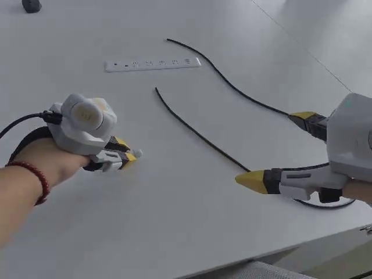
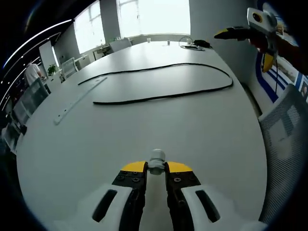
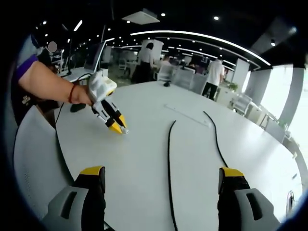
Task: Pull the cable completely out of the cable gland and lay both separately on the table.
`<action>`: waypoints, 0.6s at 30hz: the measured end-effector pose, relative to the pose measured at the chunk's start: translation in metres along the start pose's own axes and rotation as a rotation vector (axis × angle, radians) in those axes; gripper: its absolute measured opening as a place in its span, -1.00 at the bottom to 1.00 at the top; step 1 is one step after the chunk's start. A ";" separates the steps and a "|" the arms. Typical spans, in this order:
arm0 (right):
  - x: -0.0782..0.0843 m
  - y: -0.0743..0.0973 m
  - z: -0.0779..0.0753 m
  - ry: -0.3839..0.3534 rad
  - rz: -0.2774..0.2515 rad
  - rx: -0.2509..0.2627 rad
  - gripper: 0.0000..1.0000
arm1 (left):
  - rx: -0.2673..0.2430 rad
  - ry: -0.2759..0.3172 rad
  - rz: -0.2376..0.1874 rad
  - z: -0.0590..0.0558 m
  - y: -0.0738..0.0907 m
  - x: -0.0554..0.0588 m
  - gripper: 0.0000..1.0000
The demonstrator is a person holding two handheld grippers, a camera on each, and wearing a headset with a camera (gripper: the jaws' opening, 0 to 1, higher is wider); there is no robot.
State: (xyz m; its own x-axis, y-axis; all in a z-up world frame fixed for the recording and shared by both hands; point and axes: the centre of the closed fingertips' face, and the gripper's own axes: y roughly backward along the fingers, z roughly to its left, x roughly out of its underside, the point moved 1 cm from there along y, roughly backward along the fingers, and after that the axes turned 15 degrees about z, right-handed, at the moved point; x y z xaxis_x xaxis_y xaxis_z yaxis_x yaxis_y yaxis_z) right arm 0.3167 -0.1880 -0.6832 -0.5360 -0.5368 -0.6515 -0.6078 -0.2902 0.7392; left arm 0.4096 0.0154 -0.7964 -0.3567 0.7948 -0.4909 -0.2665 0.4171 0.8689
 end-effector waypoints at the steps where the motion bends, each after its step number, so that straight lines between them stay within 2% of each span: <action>1: 0.000 0.001 -0.001 -0.004 -0.001 0.000 0.98 | -0.001 0.001 0.007 0.001 -0.002 0.001 -0.68; 8: -0.001 -0.001 -0.004 -0.002 -0.002 0.006 0.98 | 0.002 0.013 0.033 0.002 -0.010 0.007 -0.68; 18: -0.002 -0.001 -0.003 0.005 -0.001 0.003 0.98 | 0.005 0.048 0.020 0.004 -0.009 0.009 -0.66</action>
State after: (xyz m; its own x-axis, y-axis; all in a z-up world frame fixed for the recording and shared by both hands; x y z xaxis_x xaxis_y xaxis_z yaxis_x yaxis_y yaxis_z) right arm 0.3201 -0.1886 -0.6817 -0.5322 -0.5404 -0.6517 -0.6102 -0.2888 0.7378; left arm 0.4125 0.0208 -0.8085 -0.4045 0.7812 -0.4755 -0.2544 0.4033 0.8790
